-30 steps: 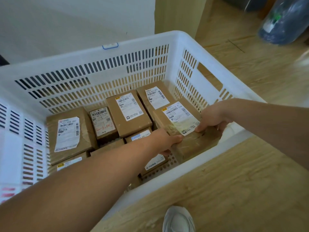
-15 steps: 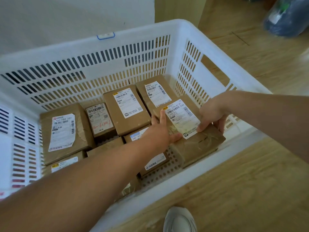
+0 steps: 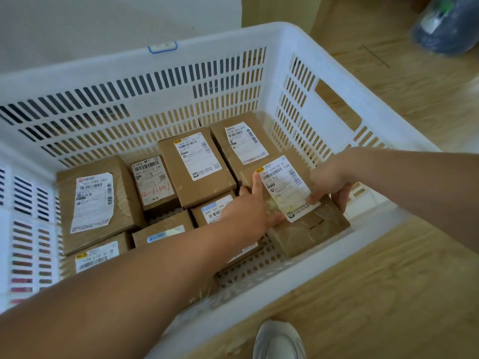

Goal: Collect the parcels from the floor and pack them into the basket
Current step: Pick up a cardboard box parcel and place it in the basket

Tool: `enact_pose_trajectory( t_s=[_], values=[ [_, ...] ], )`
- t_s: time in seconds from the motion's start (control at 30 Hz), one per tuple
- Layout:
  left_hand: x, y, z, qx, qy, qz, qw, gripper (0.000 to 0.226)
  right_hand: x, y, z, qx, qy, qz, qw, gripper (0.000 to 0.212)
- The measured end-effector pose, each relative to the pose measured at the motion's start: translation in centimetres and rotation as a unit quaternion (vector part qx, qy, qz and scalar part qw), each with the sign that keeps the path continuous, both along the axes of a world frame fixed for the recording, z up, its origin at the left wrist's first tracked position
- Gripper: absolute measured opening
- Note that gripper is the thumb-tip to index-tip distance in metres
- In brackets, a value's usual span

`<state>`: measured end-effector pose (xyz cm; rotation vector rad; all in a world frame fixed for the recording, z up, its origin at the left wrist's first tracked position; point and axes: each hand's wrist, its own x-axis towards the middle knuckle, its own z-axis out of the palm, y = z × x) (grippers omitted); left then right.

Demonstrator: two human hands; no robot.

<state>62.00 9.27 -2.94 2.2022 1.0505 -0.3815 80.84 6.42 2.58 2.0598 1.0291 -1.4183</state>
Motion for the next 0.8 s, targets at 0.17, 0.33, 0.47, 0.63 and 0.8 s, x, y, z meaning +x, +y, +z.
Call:
enact_pose_trajectory(
  t_s=[0.17, 0.33, 0.47, 0.63, 0.8],
  values=[
    [-0.2, 0.6, -1.2, -0.002, -0.001, -0.019, 1.000, 0.110, -0.1, 0.4, -1.0, -0.016, -0.005, 0.009, 1.000, 0.037],
    [-0.4, 0.8, -1.4, 0.046, 0.007, -0.045, 0.998, 0.111, -0.1, 0.8, -1.5, -0.032, -0.002, 0.015, 0.999, 0.036],
    [-0.3, 0.8, -1.8, 0.098, 0.017, -0.071, 0.993, 0.110, -0.2, 0.8, -2.2, -0.048, -0.004, 0.018, 0.999, 0.038],
    [-0.1, 0.9, -2.3, 0.189, 0.034, -0.098, 0.976, 0.108, 0.0, 1.1, -3.1, -0.069, -0.032, 0.046, 0.996, 0.042],
    [0.6, 0.9, -2.8, 0.256, 0.041, -0.121, 0.958, 0.107, -0.4, 1.1, -3.8, -0.109, -0.107, 0.165, 0.974, 0.056]
  ],
)
